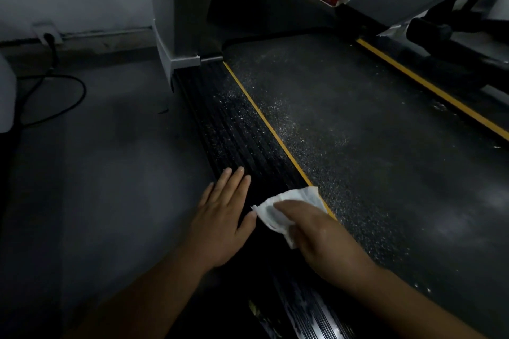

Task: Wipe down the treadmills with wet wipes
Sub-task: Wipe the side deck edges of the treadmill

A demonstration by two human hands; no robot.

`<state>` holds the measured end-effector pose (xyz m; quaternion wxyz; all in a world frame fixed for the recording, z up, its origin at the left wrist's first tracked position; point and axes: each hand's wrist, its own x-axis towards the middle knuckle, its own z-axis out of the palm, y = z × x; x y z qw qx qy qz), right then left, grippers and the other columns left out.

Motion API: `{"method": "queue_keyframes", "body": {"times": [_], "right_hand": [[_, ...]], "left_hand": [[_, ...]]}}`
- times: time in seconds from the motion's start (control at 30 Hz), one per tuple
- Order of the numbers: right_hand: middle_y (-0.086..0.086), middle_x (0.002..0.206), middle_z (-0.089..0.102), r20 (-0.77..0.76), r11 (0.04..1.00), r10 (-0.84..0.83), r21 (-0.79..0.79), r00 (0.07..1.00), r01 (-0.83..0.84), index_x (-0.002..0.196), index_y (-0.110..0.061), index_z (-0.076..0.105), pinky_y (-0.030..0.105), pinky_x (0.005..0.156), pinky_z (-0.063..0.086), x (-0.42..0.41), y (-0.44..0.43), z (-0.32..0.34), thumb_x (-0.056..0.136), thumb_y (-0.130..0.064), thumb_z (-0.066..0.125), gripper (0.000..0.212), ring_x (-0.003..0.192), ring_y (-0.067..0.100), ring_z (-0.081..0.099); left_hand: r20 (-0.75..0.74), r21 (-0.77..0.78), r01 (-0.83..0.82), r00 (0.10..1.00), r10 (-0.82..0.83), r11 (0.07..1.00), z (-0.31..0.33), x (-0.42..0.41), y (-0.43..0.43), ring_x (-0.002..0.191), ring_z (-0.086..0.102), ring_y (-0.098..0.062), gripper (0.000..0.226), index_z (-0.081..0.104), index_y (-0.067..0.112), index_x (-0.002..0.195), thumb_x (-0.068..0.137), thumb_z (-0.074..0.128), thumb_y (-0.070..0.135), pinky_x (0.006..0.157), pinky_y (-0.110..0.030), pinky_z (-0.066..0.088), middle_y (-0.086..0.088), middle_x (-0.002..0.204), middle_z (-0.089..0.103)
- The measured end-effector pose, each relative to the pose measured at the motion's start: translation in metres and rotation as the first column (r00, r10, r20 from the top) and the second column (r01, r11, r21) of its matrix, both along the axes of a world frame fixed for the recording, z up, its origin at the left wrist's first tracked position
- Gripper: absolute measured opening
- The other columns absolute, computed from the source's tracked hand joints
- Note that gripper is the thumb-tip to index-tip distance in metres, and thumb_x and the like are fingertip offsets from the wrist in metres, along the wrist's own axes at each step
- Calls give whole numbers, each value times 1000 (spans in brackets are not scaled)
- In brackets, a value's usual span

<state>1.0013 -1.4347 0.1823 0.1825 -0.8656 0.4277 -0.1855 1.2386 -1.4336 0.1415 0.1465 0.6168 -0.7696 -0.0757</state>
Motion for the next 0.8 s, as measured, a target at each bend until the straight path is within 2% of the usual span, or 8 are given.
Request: {"method": "queue_keyframes", "body": {"times": [0.1, 0.2, 0.3, 0.4, 0.5, 0.57, 0.7, 0.8], "right_hand": [[10, 133, 59, -75, 986, -139, -107, 988, 130, 134, -10, 60, 35, 88, 55, 10, -7, -1, 89, -17, 46, 48, 117, 25, 59], [22, 140, 54, -149, 972, -229, -91, 962, 218, 132, -4, 61, 44, 98, 53, 28, -29, -12, 85, -25, 28, 60, 130, 39, 53], [25, 151, 44, -144, 965, -260, -80, 955, 250, 141, -3, 53, 44, 120, 29, 51, -54, -15, 91, -34, 22, 67, 146, 37, 35], [16, 159, 36, -182, 976, -203, -111, 962, 185, 150, -8, 45, 39, 125, 18, 47, -30, -17, 103, -44, 23, 63, 152, 27, 24], [9, 159, 38, -162, 982, -178, -100, 971, 163, 149, -11, 48, 37, 123, 25, 22, 3, -17, 106, -46, 28, 59, 150, 22, 29], [14, 155, 43, -157, 969, -232, -126, 960, 214, 145, -6, 50, 39, 119, 32, 16, -12, -19, 105, -39, 34, 55, 146, 27, 37], [17, 155, 36, -179, 938, -345, -25, 921, 347, 150, -12, 35, 42, 112, 38, 42, -66, -17, 104, -31, 34, 50, 142, 34, 37], [16, 154, 41, -203, 972, -233, -57, 951, 227, 146, -7, 44, 46, 118, 34, 39, -56, -13, 91, -28, 34, 59, 143, 33, 37]], "left_hand": [[27, 9, -2, 1000, 2, 1000, 3, 2, -1, 153, -19, -6, 76, 12, 21, 162, 96, 13, 58, 124, -34, -3, 9, 169, -7], [26, 29, -10, 1000, 9, 1000, 5, 0, 0, 151, -22, -5, 79, 10, 22, 162, 93, 10, 60, 121, -31, -9, 10, 168, -9], [25, 37, -15, 1000, 14, 999, 8, -1, 0, 152, -18, -5, 80, 16, 23, 162, 91, 11, 60, 121, -31, -7, 9, 168, -5], [39, 69, -10, 999, 7, 998, 13, 1, -1, 151, -20, -6, 83, 11, 24, 162, 89, 7, 62, 126, -35, -1, 10, 168, -10], [19, 96, 1, 1000, -3, 995, 14, 0, -2, 150, -24, -6, 85, 4, 23, 162, 87, 3, 62, 123, -31, -5, 11, 167, -16], [6, 86, -4, 1000, 4, 996, 13, -2, -1, 151, -23, -7, 85, 6, 21, 162, 87, 5, 62, 123, -32, -4, 9, 167, -14], [61, 108, -12, 998, 5, 994, 16, -1, 0, 151, -23, -8, 87, 2, 23, 162, 85, 0, 63, 124, -32, -5, 9, 168, -15], [87, 127, -5, 996, -6, 992, 17, -1, -1, 151, -24, -8, 88, -2, 24, 162, 84, -4, 63, 126, -34, -3, 9, 167, -18]]}}
